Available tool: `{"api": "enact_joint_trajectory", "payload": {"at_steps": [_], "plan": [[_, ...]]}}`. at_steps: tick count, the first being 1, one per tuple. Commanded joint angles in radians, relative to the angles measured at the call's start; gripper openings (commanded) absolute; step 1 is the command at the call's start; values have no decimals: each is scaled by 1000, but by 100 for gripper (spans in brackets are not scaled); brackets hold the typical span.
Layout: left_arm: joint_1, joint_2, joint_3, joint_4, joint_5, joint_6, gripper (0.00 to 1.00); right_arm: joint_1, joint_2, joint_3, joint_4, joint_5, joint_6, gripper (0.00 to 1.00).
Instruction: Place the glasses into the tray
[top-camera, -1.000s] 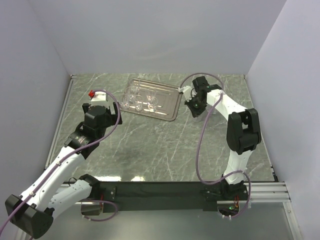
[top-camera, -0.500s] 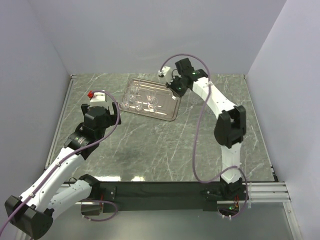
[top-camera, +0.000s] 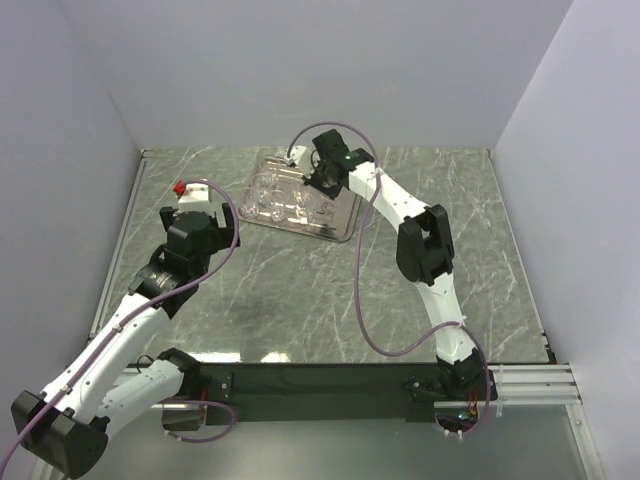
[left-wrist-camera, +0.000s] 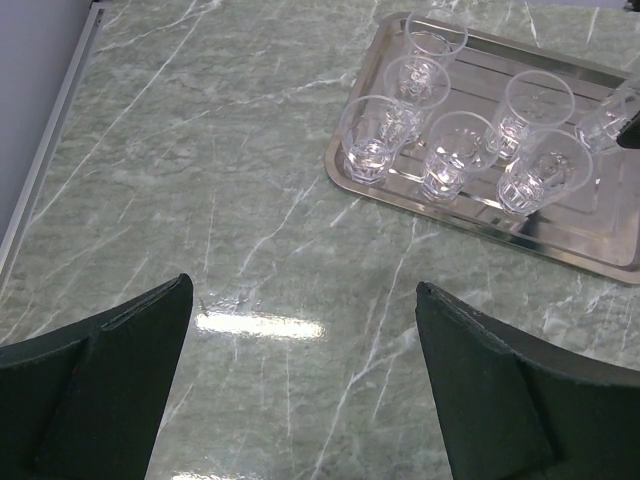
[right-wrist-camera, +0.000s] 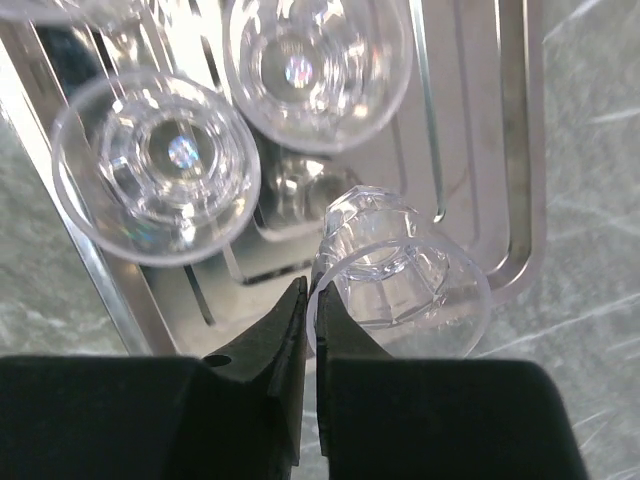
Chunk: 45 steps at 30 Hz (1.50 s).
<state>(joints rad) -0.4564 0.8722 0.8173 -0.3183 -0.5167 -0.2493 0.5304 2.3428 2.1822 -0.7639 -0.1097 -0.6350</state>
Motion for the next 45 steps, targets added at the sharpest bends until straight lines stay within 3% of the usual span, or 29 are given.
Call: {"api": "enact_joint_trajectory", "payload": {"at_steps": [1, 12, 19, 29, 40, 45], "plan": [[7, -9, -7, 41, 6, 8, 99, 20, 1, 34, 87, 61, -25, 8], [13, -18, -9, 42, 17, 8, 99, 56, 26, 4, 123, 131, -43, 16], [13, -21, -9, 42, 18, 8, 99, 60, -7, -22, 135, 145, -43, 37], [15, -29, -10, 44, 12, 7, 99, 60, -192, -79, 129, 127, -20, 39], [15, -58, -20, 47, -3, 7, 99, 43, -457, -387, 169, 114, 11, 42], [15, -56, -20, 47, -3, 8, 99, -32, -553, -501, 184, 85, 40, 42]]}}
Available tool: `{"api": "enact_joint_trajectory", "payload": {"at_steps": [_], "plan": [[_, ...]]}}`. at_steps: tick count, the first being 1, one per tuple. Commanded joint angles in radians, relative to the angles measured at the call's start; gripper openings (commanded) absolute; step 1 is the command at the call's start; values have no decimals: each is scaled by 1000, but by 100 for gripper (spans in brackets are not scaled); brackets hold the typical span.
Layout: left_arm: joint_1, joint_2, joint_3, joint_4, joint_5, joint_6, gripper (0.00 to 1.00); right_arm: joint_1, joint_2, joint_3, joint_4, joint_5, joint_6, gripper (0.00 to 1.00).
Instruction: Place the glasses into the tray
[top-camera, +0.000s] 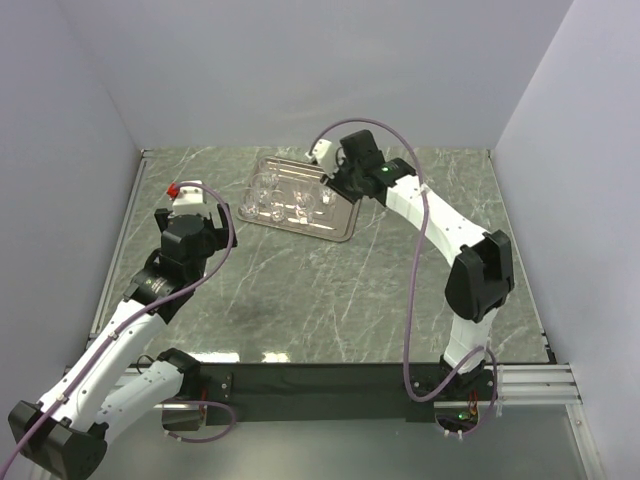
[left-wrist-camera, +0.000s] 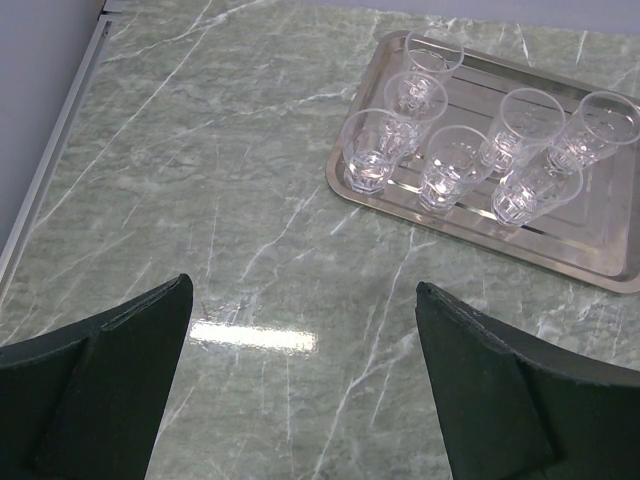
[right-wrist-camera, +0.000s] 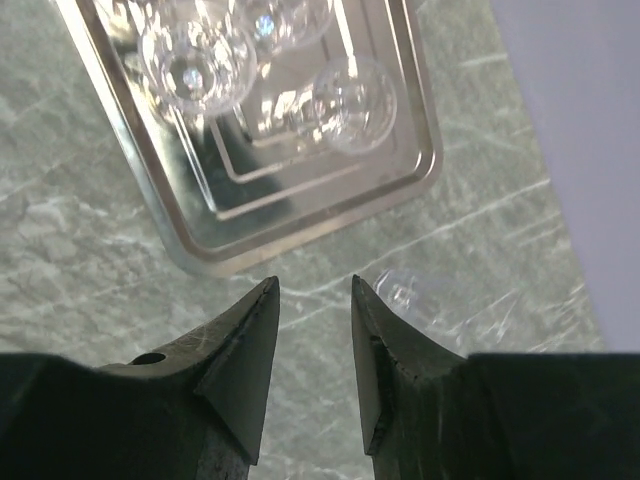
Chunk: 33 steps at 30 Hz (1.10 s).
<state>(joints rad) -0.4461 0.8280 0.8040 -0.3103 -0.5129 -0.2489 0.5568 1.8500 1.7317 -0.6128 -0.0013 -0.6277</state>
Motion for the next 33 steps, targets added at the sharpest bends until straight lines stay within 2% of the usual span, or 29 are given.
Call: {"api": "enact_joint_trajectory", "payload": {"at_steps": [1, 8, 17, 33], "plan": [[4, -12, -5, 39, -6, 7, 99, -78, -72, -66, 35, -34, 39, 42], [4, -10, -5, 39, 4, 8, 99, -262, -149, -178, 33, -126, 123, 43], [4, -3, -5, 39, 10, 7, 100, -480, -66, -164, -28, -181, 255, 43], [4, 3, -5, 40, 17, 8, 99, -523, 69, -144, -76, -154, 258, 43]]}}
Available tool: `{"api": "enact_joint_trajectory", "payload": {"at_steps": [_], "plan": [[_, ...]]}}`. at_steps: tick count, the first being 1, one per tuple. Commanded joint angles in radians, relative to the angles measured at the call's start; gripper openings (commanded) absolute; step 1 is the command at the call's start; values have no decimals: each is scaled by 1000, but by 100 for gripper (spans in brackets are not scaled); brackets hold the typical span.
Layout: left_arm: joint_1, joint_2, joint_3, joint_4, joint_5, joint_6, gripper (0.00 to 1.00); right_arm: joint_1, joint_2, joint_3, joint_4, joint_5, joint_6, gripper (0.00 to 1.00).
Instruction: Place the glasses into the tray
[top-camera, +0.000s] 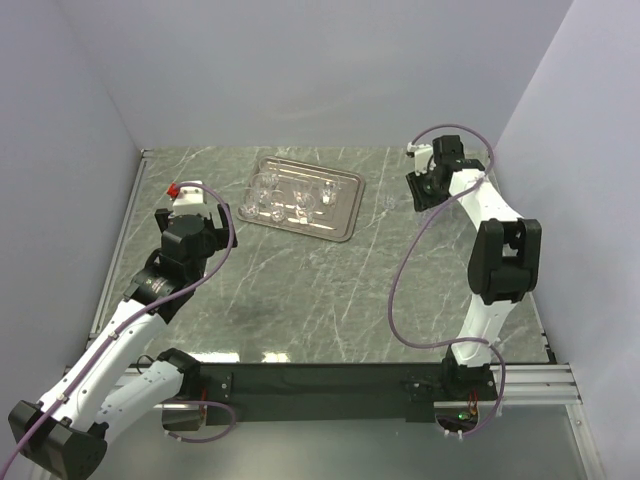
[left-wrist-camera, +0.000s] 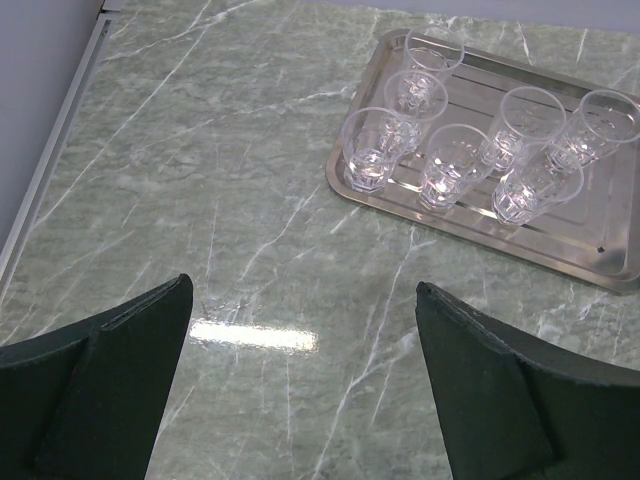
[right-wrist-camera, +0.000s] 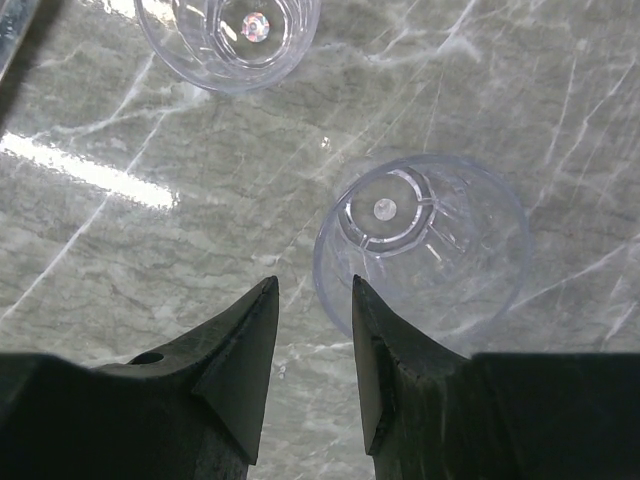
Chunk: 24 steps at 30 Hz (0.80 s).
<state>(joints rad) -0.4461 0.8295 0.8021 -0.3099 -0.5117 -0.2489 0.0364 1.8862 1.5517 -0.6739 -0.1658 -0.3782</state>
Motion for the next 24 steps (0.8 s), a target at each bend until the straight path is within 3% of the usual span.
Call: {"api": "enact_joint_trajectory", "payload": {"at_steps": [1, 8, 14, 24], "plan": [[4, 2, -1, 38, 16, 8, 99, -3, 39, 41, -19, 12, 7, 43], [6, -3, -3, 40, 18, 8, 99, -3, 71, 39, -23, 28, -4, 35], [4, -9, -3, 40, 18, 7, 99, -3, 47, -1, -10, 64, -39, 2], [4, -13, -1, 40, 19, 7, 99, 13, -85, -73, -55, 23, -171, 0]]}}
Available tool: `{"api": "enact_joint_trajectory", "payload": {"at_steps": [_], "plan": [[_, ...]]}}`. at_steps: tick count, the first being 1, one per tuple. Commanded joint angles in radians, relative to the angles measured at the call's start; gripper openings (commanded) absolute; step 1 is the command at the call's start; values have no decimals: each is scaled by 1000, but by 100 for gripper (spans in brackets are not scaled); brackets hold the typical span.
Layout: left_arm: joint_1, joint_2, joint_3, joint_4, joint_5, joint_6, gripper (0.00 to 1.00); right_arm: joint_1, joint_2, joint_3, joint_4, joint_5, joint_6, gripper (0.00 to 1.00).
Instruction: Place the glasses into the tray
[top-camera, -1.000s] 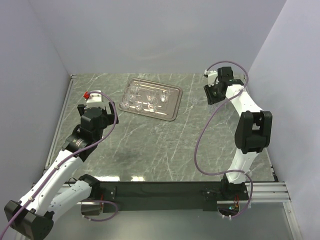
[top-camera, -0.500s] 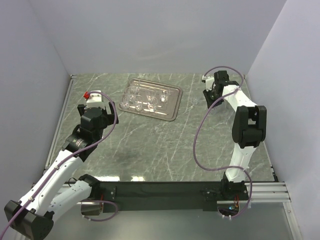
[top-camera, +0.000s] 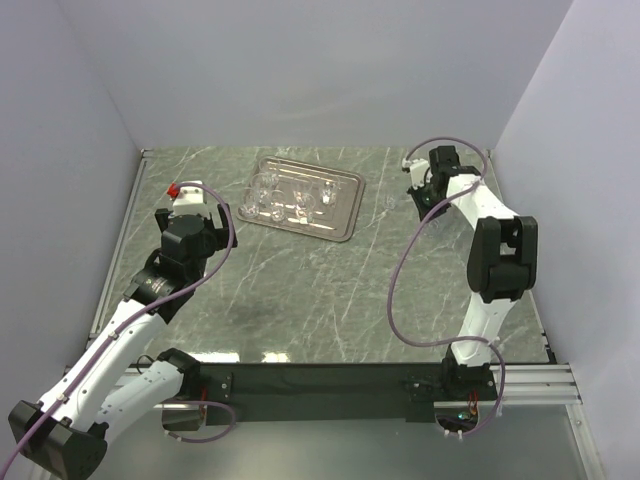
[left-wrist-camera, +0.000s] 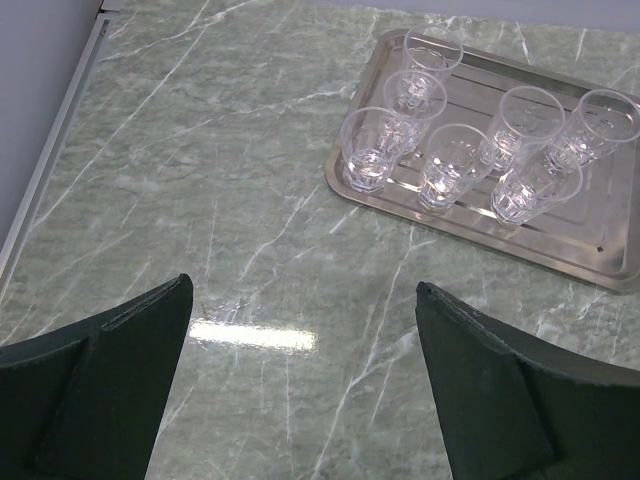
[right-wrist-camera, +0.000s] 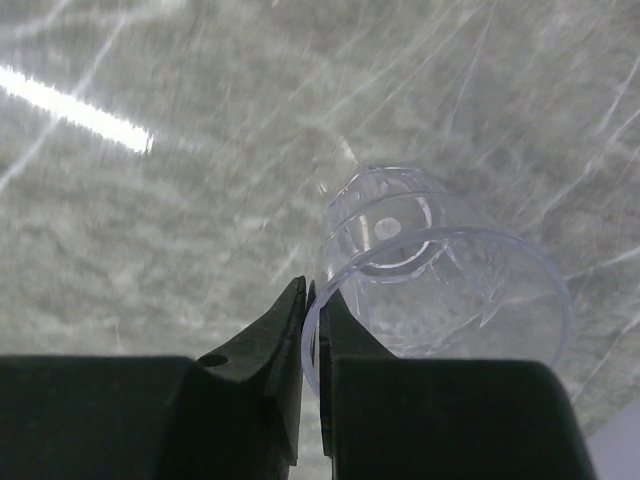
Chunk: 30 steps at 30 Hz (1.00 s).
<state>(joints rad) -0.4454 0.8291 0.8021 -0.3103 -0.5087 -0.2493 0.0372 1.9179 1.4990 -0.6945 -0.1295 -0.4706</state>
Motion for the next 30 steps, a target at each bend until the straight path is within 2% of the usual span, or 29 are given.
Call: {"api": "enact_joint_trajectory", "payload": {"at_steps": [1, 8, 13, 21, 30], "plan": [[4, -13, -1, 40, 18, 7, 99, 30, -134, -32, -34, -10, -91, 0], [4, -18, -1, 39, 18, 7, 99, 167, -275, -177, -28, -54, -212, 0], [4, -18, -1, 39, 13, 7, 99, 256, -309, -181, -51, -150, -275, 0], [4, -4, -3, 42, 12, 8, 99, 381, -188, -14, -80, -159, -309, 0], [4, 13, -6, 42, 6, 12, 100, 437, 25, 239, -68, -118, -284, 0]]}}
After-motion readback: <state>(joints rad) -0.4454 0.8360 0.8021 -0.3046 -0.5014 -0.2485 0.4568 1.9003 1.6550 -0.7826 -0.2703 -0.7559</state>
